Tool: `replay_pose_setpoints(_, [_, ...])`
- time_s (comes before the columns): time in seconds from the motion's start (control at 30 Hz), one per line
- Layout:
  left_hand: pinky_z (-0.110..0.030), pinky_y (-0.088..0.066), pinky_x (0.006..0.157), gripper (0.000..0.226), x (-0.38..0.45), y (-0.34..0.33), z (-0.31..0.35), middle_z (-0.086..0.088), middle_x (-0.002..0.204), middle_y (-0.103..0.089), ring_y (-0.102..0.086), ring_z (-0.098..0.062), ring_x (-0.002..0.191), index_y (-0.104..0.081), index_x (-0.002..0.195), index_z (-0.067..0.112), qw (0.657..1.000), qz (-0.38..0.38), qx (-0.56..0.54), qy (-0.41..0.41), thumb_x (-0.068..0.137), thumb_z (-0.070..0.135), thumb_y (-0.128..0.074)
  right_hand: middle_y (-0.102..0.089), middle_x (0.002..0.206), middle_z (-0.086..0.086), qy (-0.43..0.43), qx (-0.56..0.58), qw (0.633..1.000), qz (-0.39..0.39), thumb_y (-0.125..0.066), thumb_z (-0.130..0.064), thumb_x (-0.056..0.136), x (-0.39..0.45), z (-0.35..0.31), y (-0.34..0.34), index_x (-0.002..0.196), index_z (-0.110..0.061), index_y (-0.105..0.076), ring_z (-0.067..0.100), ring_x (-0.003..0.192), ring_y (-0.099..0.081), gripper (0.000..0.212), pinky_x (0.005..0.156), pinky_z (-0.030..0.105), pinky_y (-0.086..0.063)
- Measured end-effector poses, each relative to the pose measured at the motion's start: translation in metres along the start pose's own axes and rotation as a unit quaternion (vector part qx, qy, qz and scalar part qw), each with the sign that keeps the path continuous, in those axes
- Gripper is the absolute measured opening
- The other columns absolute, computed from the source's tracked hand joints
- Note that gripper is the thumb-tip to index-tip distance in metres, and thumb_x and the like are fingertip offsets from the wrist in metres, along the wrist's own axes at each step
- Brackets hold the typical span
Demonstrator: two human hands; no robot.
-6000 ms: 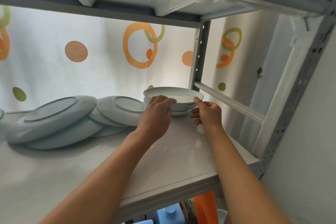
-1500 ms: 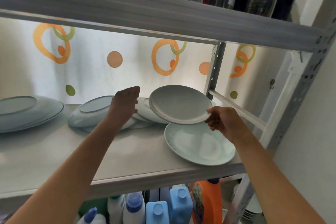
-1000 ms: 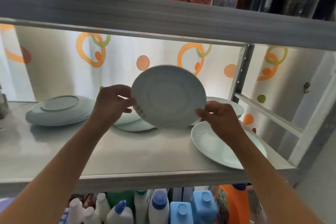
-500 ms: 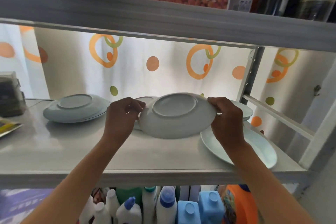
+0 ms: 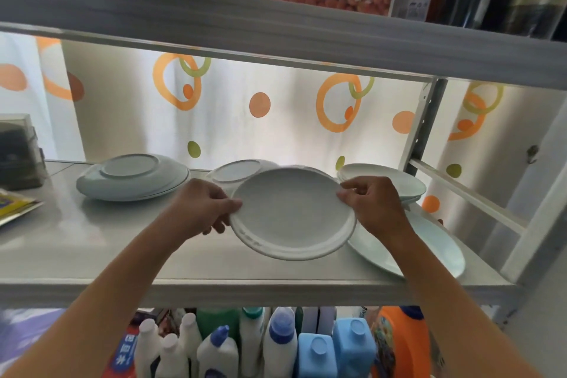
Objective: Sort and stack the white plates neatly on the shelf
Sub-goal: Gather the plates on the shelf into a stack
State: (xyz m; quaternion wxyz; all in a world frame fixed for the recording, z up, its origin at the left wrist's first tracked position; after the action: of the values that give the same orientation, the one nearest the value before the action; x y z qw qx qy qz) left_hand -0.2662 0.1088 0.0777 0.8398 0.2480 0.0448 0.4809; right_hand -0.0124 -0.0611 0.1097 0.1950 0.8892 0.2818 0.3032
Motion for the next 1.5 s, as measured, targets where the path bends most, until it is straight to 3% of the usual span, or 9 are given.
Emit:
replay_pose_setpoints(0.1, [-0.020,-0.039,0.037,0.023,-0.005,-0.011,-0.020,-0.012,0.052,-0.062,-0.052,-0.012,0.037,-0.067,0.071,-0.009,0.996,-0.058,0.011,0.064,0.083,0.010,-0.072,-0.073,0.079,0.007,-0.027,-0.093,0.990,-0.100,-0.076,-0.016,0.079,-0.007,0.007,-0.021,0.089,-0.008,-0.077,0.008,0.063,-0.063,0.012,0.063,0.019,-0.050])
replay_pose_setpoints(0.2, [-0.020,-0.044,0.038,0.022,-0.007,-0.014,-0.032,-0.017,0.056,-0.063,-0.054,-0.017,0.040,-0.067,0.076,-0.013,0.990,-0.086,0.033,0.106,0.081,0.007,-0.074,-0.073,0.067,0.008,-0.064,-0.149,0.970,-0.183,-0.072,-0.015,0.079,-0.017,0.019,-0.041,0.079,-0.008,-0.077,0.010,0.052,-0.062,0.009,0.055,0.020,-0.047])
replay_pose_setpoints(0.33, [-0.022,-0.047,0.039,0.027,-0.005,-0.015,-0.041,-0.020,0.057,-0.061,-0.054,-0.021,0.042,-0.064,0.082,-0.020,0.986,-0.102,0.044,0.126,0.080,0.005,-0.075,-0.069,0.058,0.014,-0.084,-0.173,0.958,-0.214,-0.062,-0.009,0.080,-0.022,0.025,-0.055,0.075,-0.002,-0.073,0.012,0.035,-0.052,0.014,0.045,0.022,-0.045])
replay_pose_setpoints(0.53, [-0.026,-0.050,0.044,0.022,0.000,-0.018,-0.053,-0.016,0.052,-0.065,-0.059,-0.023,0.045,-0.067,0.071,-0.009,0.984,-0.104,0.069,0.129,0.079,0.009,-0.077,-0.067,0.056,0.017,-0.101,-0.218,0.938,-0.250,-0.045,-0.001,0.081,-0.031,0.027,-0.068,0.082,0.003,-0.066,0.023,0.047,-0.066,0.022,0.039,0.018,-0.041])
replay_pose_setpoints(0.8, [-0.028,-0.053,0.048,0.022,0.009,-0.022,-0.060,-0.016,0.054,-0.066,-0.063,-0.023,0.046,-0.069,0.072,-0.007,0.990,-0.064,0.070,0.101,0.080,0.012,-0.076,-0.070,0.070,0.016,-0.080,-0.257,0.942,-0.200,-0.049,-0.005,0.082,-0.024,0.026,-0.065,0.084,-0.002,-0.069,0.029,0.067,-0.071,0.021,0.064,0.037,-0.061])
replay_pose_setpoints(1.07, [-0.026,-0.047,0.062,0.035,0.015,-0.016,-0.011,-0.003,0.055,-0.064,-0.065,-0.020,0.056,-0.062,0.064,0.012,0.951,0.061,0.303,-0.007,0.086,0.039,-0.065,-0.037,0.047,0.001,-0.026,-0.223,0.968,-0.110,-0.055,-0.014,0.082,-0.002,0.025,-0.033,0.049,-0.014,-0.041,0.016,0.046,-0.037,0.036,0.047,0.028,-0.033])
replay_pose_setpoints(1.2, [-0.028,-0.043,0.063,0.029,0.024,-0.047,0.040,-0.003,0.061,-0.061,-0.058,-0.020,0.060,-0.059,0.065,0.012,0.946,0.099,0.290,-0.109,0.088,0.030,-0.062,-0.064,0.060,0.019,-0.039,-0.168,0.983,-0.060,-0.056,-0.015,0.083,0.017,0.045,-0.006,0.065,0.003,-0.064,0.030,0.052,-0.059,0.026,0.060,0.039,-0.056])
replay_pose_setpoints(1.37, [-0.039,-0.056,0.066,0.018,0.047,-0.116,0.084,-0.006,0.062,-0.064,-0.064,-0.024,0.058,-0.063,0.069,0.010,0.964,0.041,0.199,-0.170,0.084,0.017,-0.055,-0.065,0.063,0.022,-0.157,-0.017,0.987,-0.041,-0.053,-0.012,0.092,0.038,0.091,0.020,0.079,0.009,-0.066,0.018,0.042,-0.048,0.028,0.040,0.025,-0.043])
replay_pose_setpoints(1.5, [-0.035,-0.053,0.070,0.015,0.068,-0.163,0.102,-0.008,0.073,-0.067,-0.064,-0.026,0.072,-0.068,0.078,0.009,0.966,0.011,0.186,-0.181,0.081,0.016,-0.055,-0.057,0.057,0.010,-0.325,0.132,0.935,-0.059,-0.044,-0.025,0.100,0.052,0.144,0.026,0.075,0.001,-0.062,0.014,0.043,-0.040,0.040,0.035,0.017,-0.030])
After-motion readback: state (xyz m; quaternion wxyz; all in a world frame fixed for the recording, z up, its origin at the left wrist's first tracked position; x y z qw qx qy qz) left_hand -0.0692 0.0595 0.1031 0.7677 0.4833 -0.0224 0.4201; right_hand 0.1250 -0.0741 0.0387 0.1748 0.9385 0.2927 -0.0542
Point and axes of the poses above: each hand's wrist, its own x-axis towards the middle knuckle, its own y-axis out of the back of the hand, z = x × y, the point moved 9 cm from there along x, towards the middle knuckle
